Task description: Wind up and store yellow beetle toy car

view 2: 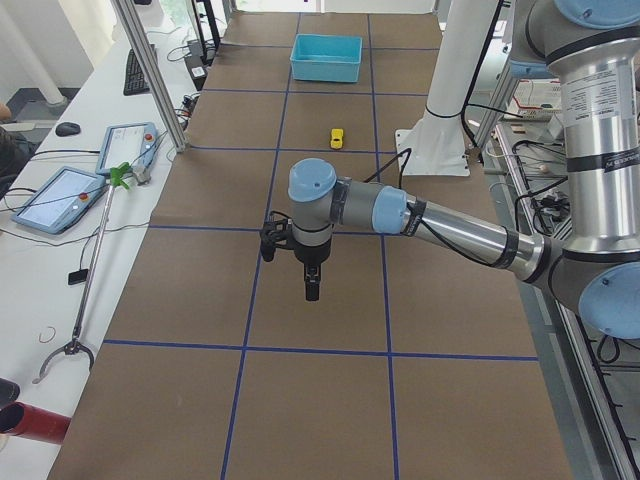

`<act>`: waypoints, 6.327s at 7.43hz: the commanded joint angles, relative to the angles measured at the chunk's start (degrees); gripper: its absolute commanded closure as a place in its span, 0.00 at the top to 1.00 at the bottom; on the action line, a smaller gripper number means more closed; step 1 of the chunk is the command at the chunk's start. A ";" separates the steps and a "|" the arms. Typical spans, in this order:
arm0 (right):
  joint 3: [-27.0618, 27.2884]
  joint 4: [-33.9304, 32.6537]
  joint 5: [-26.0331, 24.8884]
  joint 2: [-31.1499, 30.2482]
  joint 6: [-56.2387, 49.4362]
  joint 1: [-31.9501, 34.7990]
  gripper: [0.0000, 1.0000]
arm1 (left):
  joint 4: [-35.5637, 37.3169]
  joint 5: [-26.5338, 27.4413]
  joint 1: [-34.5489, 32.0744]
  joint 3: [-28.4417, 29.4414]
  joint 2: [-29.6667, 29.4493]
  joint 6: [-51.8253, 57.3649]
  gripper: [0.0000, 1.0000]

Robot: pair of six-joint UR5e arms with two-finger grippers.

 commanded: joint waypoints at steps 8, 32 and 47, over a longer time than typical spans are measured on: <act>5.09 -7.58 -11.05 20.05 -1.61 -23.28 1.00 | -0.11 -2.11 -4.76 2.89 0.30 -0.25 1.00; -4.67 -10.14 -31.26 36.75 -16.90 -64.23 0.92 | -1.96 -4.22 -8.87 8.36 -0.66 -0.78 1.00; -9.86 -2.67 -35.92 35.96 -15.59 -66.18 0.38 | -1.60 -3.95 -9.24 7.91 -0.84 -0.43 1.00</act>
